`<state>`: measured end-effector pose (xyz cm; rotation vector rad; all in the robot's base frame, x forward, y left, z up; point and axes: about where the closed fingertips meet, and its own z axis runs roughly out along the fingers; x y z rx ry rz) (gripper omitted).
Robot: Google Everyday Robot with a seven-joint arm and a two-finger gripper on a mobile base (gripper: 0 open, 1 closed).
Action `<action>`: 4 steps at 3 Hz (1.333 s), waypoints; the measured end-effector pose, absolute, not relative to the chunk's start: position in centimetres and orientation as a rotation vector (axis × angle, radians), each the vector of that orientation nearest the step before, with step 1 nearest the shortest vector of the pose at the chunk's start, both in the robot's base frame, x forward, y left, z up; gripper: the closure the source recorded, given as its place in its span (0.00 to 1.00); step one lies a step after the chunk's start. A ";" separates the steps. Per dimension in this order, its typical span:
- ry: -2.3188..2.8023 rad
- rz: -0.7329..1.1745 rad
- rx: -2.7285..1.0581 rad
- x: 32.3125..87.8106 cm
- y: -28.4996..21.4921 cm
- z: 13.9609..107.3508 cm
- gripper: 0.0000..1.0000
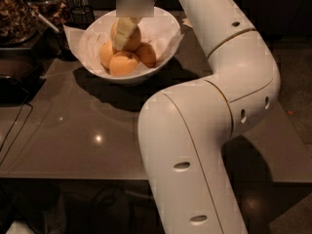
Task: Pick orange from white bowl
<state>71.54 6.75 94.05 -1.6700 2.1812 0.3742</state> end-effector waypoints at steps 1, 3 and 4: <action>2.181 0.374 -1.670 71.5 6.8 94.0 0.56; 2.181 0.374 -1.670 71.5 6.8 94.1 1.00; 2.181 0.374 -1.670 71.5 6.8 94.0 1.00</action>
Offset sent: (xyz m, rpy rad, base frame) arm -0.0392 -0.0259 -0.0166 -0.0012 0.0326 0.1011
